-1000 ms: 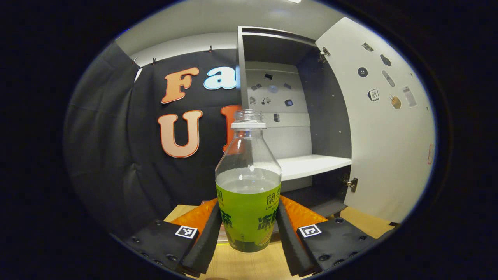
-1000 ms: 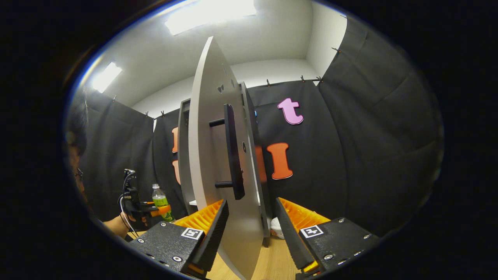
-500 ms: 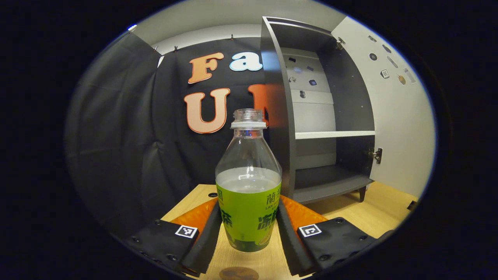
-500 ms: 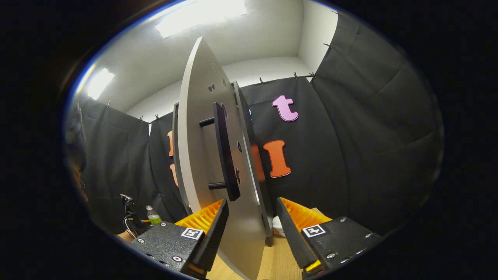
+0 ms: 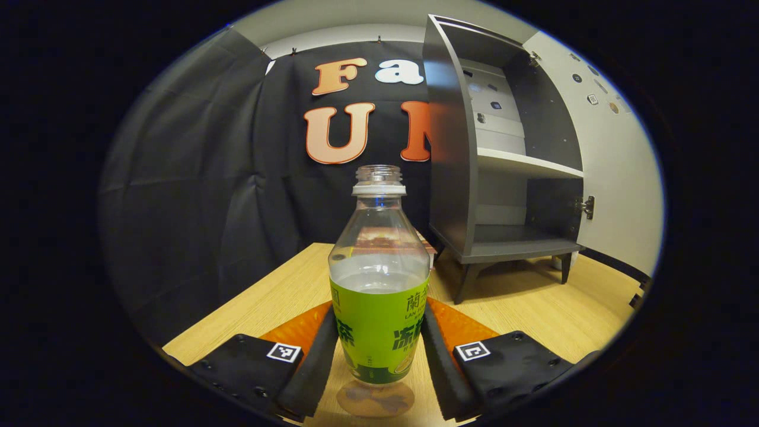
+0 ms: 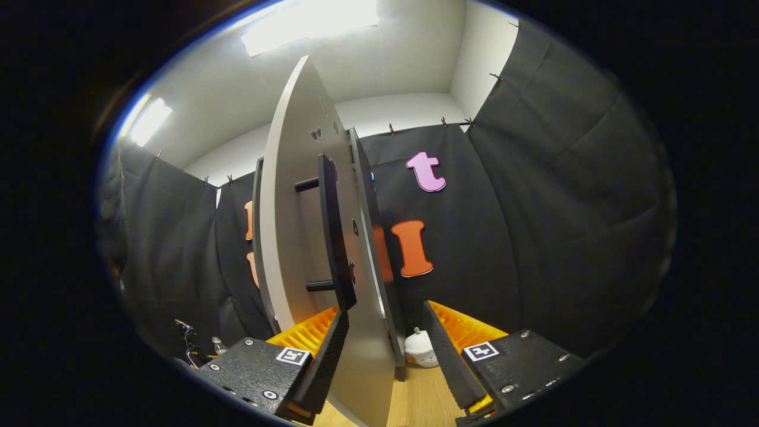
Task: Open the cabinet door with the right hand, grasp the bottle in the cabinet with the left hand and place it on the coaster, then close the cabinet door with the right hand.
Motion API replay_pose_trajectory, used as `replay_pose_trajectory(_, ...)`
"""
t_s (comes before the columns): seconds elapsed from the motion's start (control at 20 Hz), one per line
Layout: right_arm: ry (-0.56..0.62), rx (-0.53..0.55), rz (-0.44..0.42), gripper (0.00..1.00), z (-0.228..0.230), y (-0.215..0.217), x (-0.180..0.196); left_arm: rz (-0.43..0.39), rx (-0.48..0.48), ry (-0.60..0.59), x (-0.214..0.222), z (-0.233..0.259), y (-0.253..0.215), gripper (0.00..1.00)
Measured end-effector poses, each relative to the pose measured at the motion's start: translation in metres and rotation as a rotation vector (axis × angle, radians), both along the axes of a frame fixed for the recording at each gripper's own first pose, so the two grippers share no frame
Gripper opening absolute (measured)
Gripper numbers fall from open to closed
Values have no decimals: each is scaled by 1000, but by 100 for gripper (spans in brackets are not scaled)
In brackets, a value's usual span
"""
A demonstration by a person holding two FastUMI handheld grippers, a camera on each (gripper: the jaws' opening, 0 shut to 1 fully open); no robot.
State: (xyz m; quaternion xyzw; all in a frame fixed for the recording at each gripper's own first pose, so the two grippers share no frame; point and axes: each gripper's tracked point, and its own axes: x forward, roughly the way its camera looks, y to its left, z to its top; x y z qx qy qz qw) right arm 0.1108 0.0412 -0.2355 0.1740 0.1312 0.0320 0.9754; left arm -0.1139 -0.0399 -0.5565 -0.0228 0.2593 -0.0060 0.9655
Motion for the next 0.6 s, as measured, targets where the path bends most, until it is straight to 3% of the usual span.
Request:
replay_pose_trajectory(0.3,-9,5,-5,80,1,0,3,-22,-53,34,-35,-25,4,80)
replay_pose_trajectory(0.6,-10,11,-1,80,2,-1,2,-41,-31,-12,-43,-17,-1,80)
